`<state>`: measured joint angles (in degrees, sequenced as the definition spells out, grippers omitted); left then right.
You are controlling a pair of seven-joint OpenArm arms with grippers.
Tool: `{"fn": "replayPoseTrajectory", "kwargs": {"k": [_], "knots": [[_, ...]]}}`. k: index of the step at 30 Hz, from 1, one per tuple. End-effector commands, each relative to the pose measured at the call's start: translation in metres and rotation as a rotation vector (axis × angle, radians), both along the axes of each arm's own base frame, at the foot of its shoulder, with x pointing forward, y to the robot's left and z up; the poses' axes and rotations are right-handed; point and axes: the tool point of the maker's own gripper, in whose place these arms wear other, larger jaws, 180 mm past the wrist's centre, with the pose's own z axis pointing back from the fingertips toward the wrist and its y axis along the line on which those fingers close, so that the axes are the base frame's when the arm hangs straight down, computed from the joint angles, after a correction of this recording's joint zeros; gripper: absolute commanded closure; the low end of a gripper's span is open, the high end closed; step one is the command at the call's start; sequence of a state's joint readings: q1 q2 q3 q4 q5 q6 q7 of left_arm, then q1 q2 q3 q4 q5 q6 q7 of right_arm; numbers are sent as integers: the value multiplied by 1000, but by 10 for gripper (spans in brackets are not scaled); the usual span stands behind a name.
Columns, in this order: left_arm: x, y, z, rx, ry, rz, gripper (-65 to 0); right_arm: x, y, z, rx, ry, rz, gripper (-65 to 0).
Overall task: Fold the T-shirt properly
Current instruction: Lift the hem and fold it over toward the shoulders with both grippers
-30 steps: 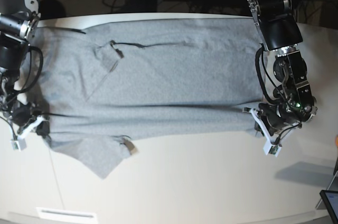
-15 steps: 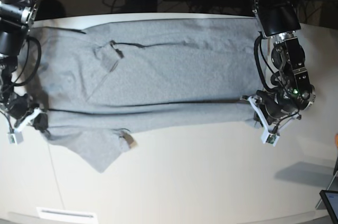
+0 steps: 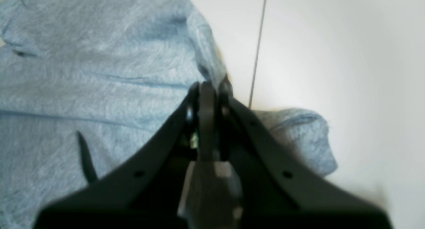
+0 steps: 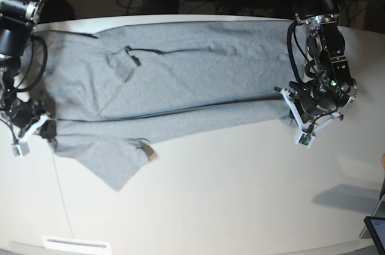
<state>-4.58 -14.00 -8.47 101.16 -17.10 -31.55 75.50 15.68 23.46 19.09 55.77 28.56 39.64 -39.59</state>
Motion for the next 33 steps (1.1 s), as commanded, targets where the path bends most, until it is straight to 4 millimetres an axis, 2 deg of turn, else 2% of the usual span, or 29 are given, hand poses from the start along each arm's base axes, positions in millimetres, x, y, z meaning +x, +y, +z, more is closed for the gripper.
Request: {"fn": "replayPoseTrajectory", "kwargs": {"k": [1, 8, 10, 13, 16, 25, 33], "knots": [[10, 4, 18, 21, -56, -4, 0, 12, -7, 24, -16, -73, 1, 0], [-6, 4, 9, 34, -13, -5, 0, 4, -2, 31, -53, -100, 31, 0], [-10, 4, 6, 34, -3, -6, 0, 0, -2, 27, -53, -91, 31, 0], [-11, 2, 11, 43, -22, -15, 0, 0, -1, 31, -58, -104, 36, 0], [-7, 3, 24, 53, -62, -14, 0, 4, 3, 40, -69, -133, 48, 0], [6, 5, 39, 64, -108, -10, 0, 12, 20, 54, -58, -188, 68, 0], [25, 6, 58, 62, -167, -6, 0, 23, 21, 67, -57, -225, 66, 0]]}}
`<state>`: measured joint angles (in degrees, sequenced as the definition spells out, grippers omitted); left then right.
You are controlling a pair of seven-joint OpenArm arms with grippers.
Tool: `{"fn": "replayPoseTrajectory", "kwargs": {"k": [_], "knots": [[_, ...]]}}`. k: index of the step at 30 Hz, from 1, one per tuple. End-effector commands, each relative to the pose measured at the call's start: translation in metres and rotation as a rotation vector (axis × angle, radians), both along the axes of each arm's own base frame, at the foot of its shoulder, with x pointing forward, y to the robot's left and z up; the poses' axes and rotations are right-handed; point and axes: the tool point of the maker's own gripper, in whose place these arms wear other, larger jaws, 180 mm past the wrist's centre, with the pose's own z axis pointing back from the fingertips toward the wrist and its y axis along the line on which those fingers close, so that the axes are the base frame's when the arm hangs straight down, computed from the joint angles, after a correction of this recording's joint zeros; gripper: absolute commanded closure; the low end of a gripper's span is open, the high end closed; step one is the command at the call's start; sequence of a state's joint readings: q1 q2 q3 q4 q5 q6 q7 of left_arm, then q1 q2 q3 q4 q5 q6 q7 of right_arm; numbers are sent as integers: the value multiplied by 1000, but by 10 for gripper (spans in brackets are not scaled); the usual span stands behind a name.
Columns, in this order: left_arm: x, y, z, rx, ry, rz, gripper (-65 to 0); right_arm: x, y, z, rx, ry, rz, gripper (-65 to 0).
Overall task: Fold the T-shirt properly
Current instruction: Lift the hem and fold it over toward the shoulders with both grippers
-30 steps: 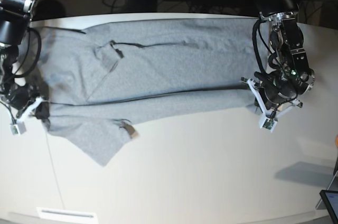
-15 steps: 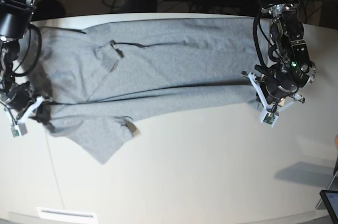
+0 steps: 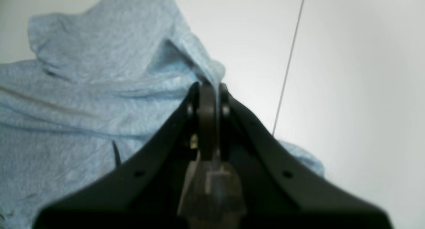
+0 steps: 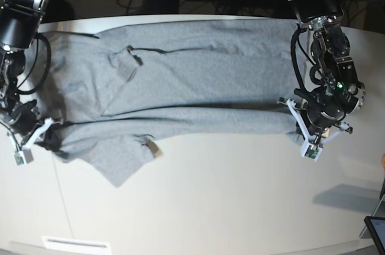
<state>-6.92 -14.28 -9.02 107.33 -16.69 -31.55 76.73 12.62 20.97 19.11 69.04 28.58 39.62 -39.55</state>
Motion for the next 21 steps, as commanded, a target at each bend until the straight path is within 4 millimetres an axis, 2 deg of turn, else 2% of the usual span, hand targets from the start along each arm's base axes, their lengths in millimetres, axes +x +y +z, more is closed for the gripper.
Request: {"fn": "replayPoseTrajectory", "kwargs": {"k": [1, 4, 7, 10, 21], "knots": [[8, 5, 15, 13, -47, 4, 0, 13, -6, 26, 0, -78, -3, 0], [7, 11, 16, 11, -53, 25, 0, 14, -7, 27, 1, -80, -6, 0], [5, 12, 15, 8, -49, 28, 0, 13, -27, 33, 19, -102, -74, 0], [3, 11, 13, 9, -42, 26, 0, 10, -35, 33, 10, -98, -86, 0], [-13, 1, -7, 17, 23, -10, 0, -3, -35, 15, 0, -30, -84, 0]]}}
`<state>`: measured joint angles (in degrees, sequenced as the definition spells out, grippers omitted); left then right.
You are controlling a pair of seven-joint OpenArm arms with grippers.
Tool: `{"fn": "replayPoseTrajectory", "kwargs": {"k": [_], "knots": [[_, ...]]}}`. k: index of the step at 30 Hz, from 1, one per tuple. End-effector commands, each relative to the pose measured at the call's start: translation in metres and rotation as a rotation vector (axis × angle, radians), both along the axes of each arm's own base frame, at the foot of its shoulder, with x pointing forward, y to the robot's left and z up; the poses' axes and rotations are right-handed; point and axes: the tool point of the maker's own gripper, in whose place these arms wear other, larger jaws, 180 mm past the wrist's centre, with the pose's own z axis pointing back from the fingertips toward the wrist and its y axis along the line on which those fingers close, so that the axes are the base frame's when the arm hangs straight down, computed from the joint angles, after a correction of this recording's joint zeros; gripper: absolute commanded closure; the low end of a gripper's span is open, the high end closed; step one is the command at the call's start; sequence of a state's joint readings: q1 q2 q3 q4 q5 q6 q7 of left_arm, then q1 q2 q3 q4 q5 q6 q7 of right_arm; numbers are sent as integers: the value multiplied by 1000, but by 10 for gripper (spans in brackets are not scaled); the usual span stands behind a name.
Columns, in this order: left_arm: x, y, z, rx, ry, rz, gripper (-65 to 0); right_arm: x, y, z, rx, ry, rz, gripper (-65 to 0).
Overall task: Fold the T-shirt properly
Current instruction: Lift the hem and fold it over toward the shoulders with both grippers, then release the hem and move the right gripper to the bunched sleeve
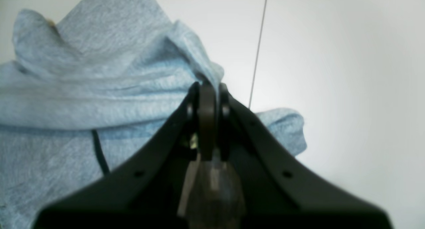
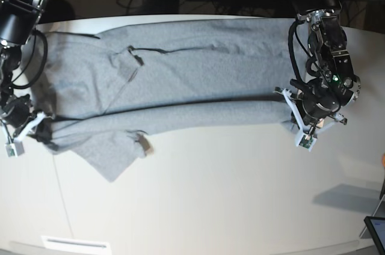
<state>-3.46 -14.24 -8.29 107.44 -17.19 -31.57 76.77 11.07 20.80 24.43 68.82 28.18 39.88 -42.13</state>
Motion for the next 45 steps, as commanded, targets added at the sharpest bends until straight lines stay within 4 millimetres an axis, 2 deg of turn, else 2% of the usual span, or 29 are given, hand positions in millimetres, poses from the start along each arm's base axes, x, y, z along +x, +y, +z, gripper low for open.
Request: {"fn": "replayPoseTrajectory", "kwargs": {"k": [1, 6, 14, 19, 24, 29, 38, 45], "knots": [[4, 6, 12, 22, -37, 6, 0, 11, -11, 23, -11, -69, -12, 0], [-4, 7, 17, 57, -41, -19, 0, 6, -12, 19, -16, -57, -11, 0], [-29, 7, -5, 62, 35, -26, 0, -3, -8, 7, -11, -29, -6, 0], [-37, -11, -19, 96, 92, -123, 0, -10, -7, 0, -10, -9, -5, 0], [-38, -14, -21, 98, 100, -134, 0, -16, -9, -6, -6, 9, -10, 0], [-39, -10, -21, 111, 105, -138, 0, -19, -8, -10, -4, 17, -11, -61], [-56, 1, -31, 145, 159, -144, 0, -26, -8, -15, 2, 31, -13, -61], [-59, -9, -37, 173, 188, -218, -7, -25, -1, -18, 16, 32, -11, -61]]}}
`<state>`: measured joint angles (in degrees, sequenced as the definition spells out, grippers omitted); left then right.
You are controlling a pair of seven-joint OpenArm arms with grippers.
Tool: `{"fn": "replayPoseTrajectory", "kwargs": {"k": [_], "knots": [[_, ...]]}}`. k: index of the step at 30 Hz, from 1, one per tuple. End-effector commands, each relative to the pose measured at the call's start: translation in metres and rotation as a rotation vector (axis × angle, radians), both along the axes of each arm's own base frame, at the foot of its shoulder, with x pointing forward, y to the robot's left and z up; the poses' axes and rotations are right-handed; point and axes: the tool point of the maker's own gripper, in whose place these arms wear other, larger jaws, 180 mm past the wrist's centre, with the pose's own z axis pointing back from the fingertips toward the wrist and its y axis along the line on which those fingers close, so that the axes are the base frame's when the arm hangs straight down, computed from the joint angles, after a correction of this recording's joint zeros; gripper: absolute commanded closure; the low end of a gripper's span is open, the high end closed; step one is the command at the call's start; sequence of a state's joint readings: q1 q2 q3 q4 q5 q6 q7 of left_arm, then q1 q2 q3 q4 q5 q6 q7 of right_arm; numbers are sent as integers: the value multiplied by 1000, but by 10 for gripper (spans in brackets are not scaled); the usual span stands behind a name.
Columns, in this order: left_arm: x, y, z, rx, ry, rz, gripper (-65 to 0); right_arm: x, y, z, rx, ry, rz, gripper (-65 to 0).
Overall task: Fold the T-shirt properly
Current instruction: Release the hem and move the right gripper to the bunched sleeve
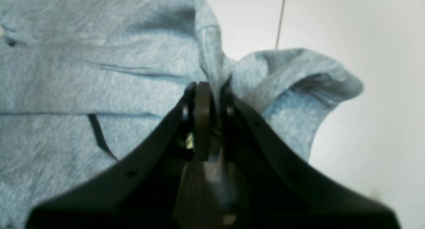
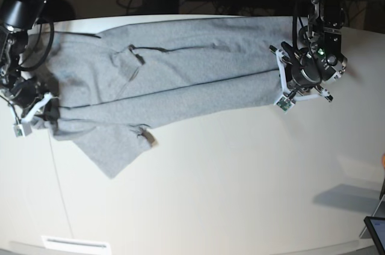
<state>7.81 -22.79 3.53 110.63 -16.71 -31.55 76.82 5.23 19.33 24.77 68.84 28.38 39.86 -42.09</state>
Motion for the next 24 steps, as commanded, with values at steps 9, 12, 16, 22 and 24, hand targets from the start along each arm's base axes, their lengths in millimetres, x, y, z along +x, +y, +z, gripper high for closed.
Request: {"fn": "replayPoseTrajectory", "kwargs": {"k": [9, 12, 16, 22, 24], "knots": [[0, 20, 11, 68, -5, 5, -380, 14, -13, 25, -20, -80, -9, -173], [0, 23, 12, 74, -6, 5, -420, 13, -29, 30, -21, -96, -58, -252], [1, 27, 13, 87, -6, 3, -484, 8, -55, 39, -36, -112, -122, -382], [1, 22, 19, 80, -22, -11, -514, 0, -77, 43, -79, -100, -141, -514], [-2, 15, 23, 74, -37, -26, -514, -1, -79, 44, -84, -100, -141, -514]]}}
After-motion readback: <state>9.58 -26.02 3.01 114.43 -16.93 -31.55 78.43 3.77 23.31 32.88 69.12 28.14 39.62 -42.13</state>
